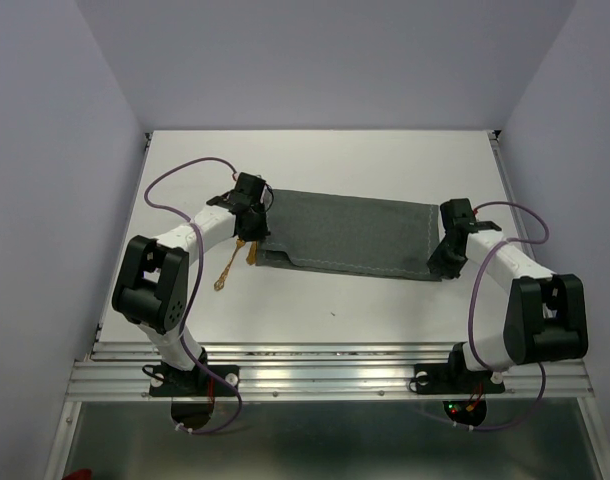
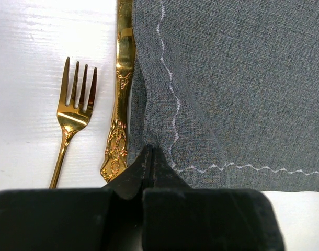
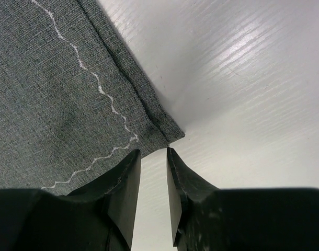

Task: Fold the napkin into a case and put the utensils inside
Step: Smooth out the rectangle-folded napkin at the center of the board.

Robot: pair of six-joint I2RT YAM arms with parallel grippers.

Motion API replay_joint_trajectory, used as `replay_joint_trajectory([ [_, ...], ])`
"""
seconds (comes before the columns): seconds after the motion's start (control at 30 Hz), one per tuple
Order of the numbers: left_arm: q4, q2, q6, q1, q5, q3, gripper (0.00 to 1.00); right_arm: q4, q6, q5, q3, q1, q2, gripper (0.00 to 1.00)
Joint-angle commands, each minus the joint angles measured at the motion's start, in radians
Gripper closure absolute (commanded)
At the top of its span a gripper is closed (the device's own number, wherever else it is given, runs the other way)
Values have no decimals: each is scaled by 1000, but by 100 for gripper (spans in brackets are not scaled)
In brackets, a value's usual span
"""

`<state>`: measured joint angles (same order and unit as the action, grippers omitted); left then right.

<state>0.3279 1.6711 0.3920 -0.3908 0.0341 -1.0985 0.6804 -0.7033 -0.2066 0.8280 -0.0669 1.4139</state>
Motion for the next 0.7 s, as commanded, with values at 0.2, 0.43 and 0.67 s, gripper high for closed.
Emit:
replay_joint_trajectory([
  [0.2, 10, -5, -16, -2, 0, -21, 100, -50, 18, -43, -4, -4, 53, 71],
  [0.43, 7, -2, -18, -2, -2, -15, 100, -51, 31, -60, -18, -4, 51, 85],
  [0.67, 5, 4, -18, -2, 1, -12, 100, -58, 39, -60, -30, -4, 40, 99],
])
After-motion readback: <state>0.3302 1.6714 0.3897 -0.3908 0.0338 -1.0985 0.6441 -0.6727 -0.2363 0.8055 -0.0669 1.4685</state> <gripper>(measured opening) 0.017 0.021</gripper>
